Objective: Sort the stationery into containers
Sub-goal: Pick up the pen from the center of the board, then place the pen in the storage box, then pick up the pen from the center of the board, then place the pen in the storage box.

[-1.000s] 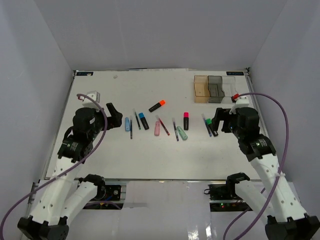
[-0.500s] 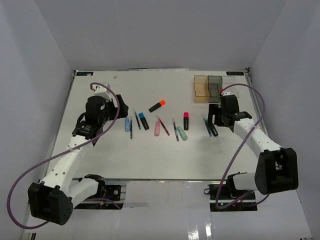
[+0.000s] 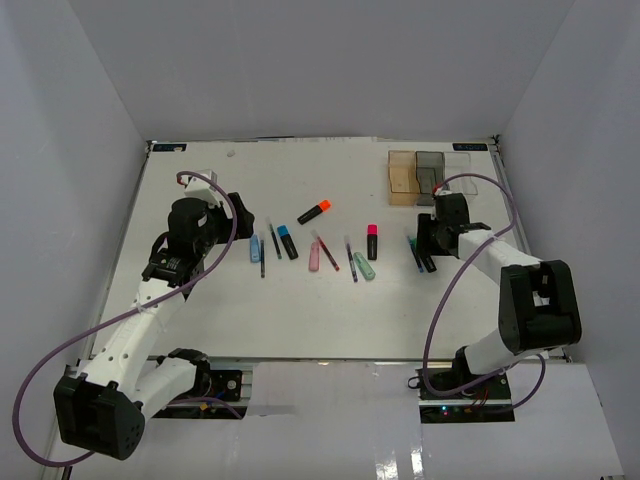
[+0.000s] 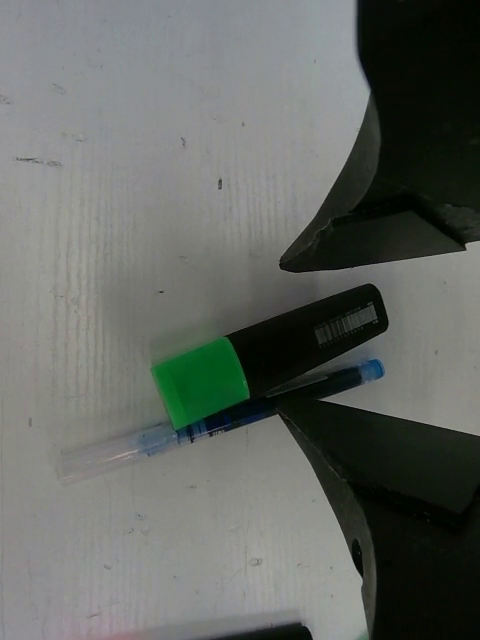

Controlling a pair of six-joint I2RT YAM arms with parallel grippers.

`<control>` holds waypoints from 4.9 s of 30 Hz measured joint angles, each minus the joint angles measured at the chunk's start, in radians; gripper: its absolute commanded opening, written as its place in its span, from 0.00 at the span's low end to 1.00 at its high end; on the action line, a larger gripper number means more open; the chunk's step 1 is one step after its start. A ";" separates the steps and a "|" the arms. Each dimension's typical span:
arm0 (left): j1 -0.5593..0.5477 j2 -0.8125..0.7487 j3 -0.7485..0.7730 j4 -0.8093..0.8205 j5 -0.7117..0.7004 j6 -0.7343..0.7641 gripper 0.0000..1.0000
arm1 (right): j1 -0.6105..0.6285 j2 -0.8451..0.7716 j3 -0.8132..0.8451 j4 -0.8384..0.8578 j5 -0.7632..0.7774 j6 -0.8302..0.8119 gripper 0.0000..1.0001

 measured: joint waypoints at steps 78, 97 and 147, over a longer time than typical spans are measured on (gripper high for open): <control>0.002 0.065 0.000 -0.003 0.032 0.014 0.98 | 0.086 0.144 0.499 -0.055 0.108 -0.066 0.77; 0.003 0.062 0.000 -0.005 0.025 0.013 0.98 | 0.410 0.300 0.248 -0.022 0.160 0.250 0.68; 0.016 0.097 0.000 -0.009 0.046 0.014 0.98 | -0.212 0.594 0.830 -0.018 0.039 -0.258 0.74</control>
